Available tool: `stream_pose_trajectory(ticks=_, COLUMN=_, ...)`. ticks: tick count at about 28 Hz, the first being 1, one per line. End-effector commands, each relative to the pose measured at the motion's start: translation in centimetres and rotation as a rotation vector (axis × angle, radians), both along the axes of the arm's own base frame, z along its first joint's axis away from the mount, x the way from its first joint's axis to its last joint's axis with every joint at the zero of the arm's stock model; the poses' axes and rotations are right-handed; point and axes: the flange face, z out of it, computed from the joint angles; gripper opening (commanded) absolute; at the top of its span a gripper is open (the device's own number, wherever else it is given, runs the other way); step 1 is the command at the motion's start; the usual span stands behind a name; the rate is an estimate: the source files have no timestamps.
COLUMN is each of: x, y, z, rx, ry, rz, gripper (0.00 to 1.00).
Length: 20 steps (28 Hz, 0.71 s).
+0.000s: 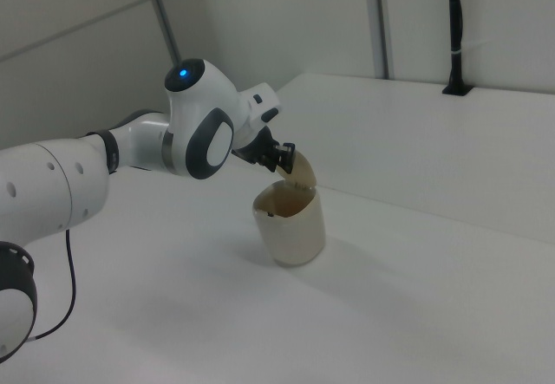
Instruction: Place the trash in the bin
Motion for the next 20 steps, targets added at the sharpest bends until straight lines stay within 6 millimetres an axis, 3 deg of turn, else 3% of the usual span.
stream_pose_trajectory(ticks=1, x=-0.6, y=-1.4, z=0.6, rx=0.001, ry=0.012, rz=-0.034, gripper=1.00)
stream_pose_trajectory(ticks=4, x=-1.3, y=-2.2, z=1.4, rx=-0.009, ry=0.077, rz=-0.044, gripper=1.00)
stream_pose_trajectory(ticks=10, x=-4.1, y=-5.6, z=5.4, rx=-0.029, ry=0.203, rz=-0.087, gripper=1.00)
stream_pose_trajectory(ticks=20, x=-10.5, y=-8.6, z=12.2, rx=-0.050, ry=0.383, rz=-0.128, gripper=1.00)
